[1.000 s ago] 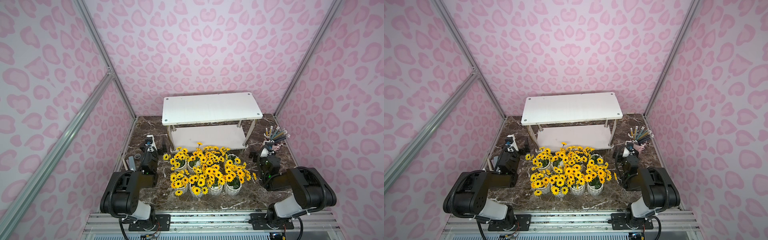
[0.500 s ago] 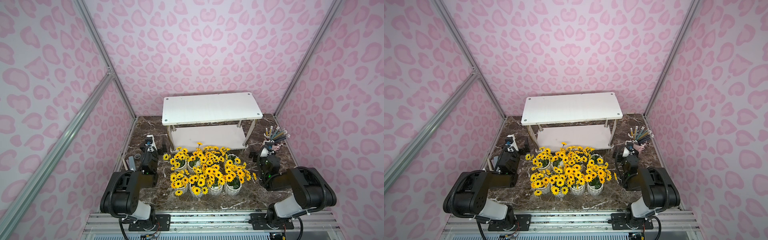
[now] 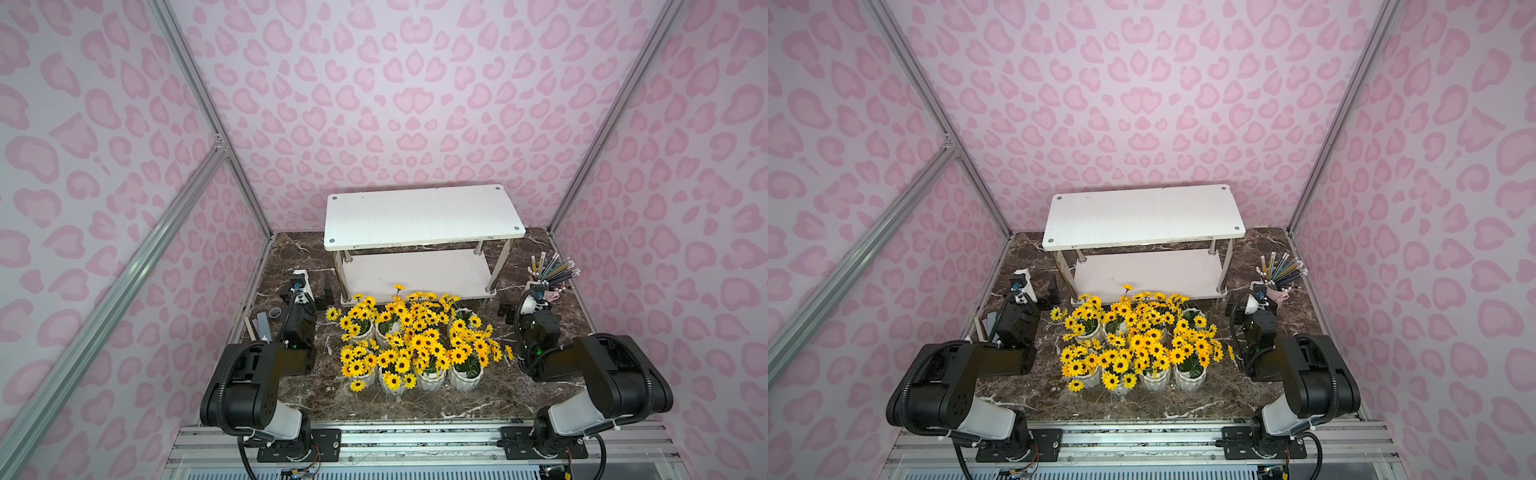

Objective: Take the sunflower pots off the shelves
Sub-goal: Reset both arms

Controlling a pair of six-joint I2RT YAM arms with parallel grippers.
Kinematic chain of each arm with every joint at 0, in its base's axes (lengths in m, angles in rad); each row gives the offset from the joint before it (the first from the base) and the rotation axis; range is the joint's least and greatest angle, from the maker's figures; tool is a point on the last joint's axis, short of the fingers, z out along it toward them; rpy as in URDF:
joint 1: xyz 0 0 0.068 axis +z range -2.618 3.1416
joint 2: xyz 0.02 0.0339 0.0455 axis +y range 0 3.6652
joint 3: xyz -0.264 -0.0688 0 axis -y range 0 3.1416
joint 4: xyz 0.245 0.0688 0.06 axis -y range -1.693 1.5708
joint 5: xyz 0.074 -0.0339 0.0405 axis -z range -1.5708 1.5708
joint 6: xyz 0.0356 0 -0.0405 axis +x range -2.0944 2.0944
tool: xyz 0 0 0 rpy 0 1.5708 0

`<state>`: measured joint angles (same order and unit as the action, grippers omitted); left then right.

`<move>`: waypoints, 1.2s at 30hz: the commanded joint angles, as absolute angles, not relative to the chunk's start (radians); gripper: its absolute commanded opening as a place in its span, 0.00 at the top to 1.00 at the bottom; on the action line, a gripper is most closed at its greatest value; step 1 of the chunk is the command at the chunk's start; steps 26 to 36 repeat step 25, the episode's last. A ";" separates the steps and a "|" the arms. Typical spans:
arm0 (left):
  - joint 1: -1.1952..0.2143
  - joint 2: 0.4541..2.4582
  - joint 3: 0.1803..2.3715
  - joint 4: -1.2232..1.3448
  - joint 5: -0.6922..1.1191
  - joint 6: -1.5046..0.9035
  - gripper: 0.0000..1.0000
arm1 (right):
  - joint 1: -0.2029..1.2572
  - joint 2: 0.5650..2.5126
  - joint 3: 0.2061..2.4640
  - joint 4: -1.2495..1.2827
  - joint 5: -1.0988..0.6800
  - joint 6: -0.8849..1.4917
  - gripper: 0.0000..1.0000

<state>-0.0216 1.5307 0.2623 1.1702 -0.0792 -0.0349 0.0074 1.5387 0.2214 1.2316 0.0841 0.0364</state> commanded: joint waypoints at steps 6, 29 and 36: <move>-0.022 1.531 0.270 1.181 -0.088 -0.027 0.03 | 0.009 1.537 0.229 1.257 0.085 0.034 0.01; -0.023 1.533 0.275 1.175 -0.087 -0.025 0.03 | 0.009 1.536 0.230 1.256 0.086 0.034 0.01; -0.023 1.533 0.275 1.175 -0.087 -0.025 0.03 | 0.009 1.536 0.230 1.256 0.086 0.034 0.01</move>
